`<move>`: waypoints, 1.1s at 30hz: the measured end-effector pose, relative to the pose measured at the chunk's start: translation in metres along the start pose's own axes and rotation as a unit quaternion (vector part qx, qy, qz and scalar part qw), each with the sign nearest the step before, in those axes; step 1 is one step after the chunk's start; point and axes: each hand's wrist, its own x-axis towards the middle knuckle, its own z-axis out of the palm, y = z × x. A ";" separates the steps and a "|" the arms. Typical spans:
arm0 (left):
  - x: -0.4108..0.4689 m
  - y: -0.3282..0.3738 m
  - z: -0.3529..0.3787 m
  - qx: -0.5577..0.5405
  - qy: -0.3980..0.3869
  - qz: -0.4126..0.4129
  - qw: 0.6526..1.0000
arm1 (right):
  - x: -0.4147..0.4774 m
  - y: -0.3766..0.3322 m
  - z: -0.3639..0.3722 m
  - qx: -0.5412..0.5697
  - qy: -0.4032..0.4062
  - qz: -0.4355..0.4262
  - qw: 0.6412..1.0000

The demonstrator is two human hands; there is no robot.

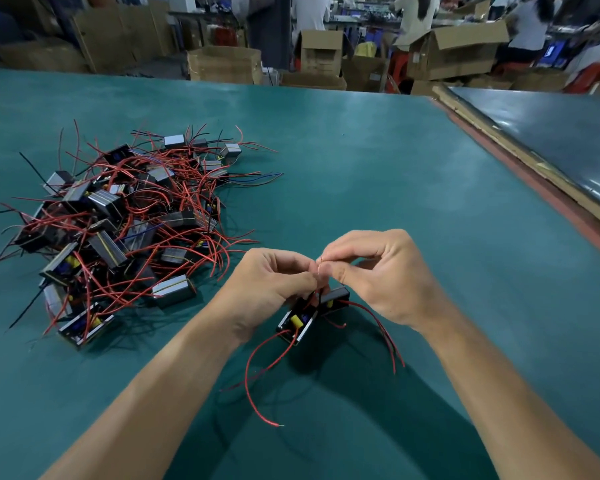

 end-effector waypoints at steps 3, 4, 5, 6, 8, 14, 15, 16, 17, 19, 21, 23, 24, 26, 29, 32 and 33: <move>0.001 -0.002 -0.001 0.031 0.012 0.010 0.999 | 0.000 0.003 0.001 0.008 0.024 0.038 0.999; 0.001 -0.003 -0.001 0.038 0.016 0.015 0.999 | 0.000 0.005 0.002 0.011 0.031 0.043 0.999; 0.001 -0.003 -0.001 0.042 0.019 0.019 0.999 | 0.000 0.006 0.003 0.010 0.036 0.043 0.998; 0.001 -0.002 -0.001 0.044 0.023 0.022 0.999 | 0.000 0.006 0.004 0.006 0.040 0.042 0.998; 0.001 -0.002 -0.001 0.051 0.026 0.026 0.998 | 0.001 0.007 0.004 -0.011 0.040 0.042 0.998; 0.000 -0.003 0.000 0.056 0.033 0.027 0.998 | -0.001 0.007 0.001 -0.108 0.010 0.007 0.994; 0.000 -0.003 0.000 0.057 0.033 0.026 0.997 | -0.002 0.007 0.001 -0.123 0.003 0.001 0.992; 0.000 -0.003 0.000 0.059 0.036 0.026 0.997 | -0.002 0.007 0.000 -0.134 -0.002 -0.002 0.991; 0.001 -0.003 0.000 0.060 0.039 0.027 0.997 | -0.003 0.007 -0.001 -0.142 -0.007 -0.001 0.990; 0.001 -0.004 -0.001 0.060 0.044 0.029 0.997 | -0.003 0.007 -0.003 -0.150 -0.015 0.004 0.989; 0.002 -0.004 -0.002 0.065 0.043 0.028 0.997 | -0.003 0.006 -0.003 -0.164 -0.018 -0.007 0.986; 0.002 -0.005 -0.002 0.076 0.040 0.028 0.996 | -0.003 0.007 -0.003 -0.183 -0.016 -0.020 0.983; 0.002 -0.005 -0.002 0.080 0.039 0.027 0.996 | -0.003 0.007 -0.003 -0.189 -0.013 -0.023 0.982; 0.003 -0.005 -0.003 0.079 0.039 0.024 0.996 | -0.003 0.008 -0.002 -0.196 -0.001 -0.032 0.980; 0.003 -0.004 -0.005 0.066 0.039 0.013 0.997 | -0.002 0.007 0.000 -0.181 0.016 -0.046 0.982; 0.003 -0.004 -0.007 0.064 0.030 0.002 0.997 | -0.002 0.007 0.002 -0.173 0.010 -0.056 0.983; 0.003 -0.004 -0.007 0.067 0.028 0.000 0.997 | -0.002 0.007 0.002 -0.176 0.005 -0.056 0.983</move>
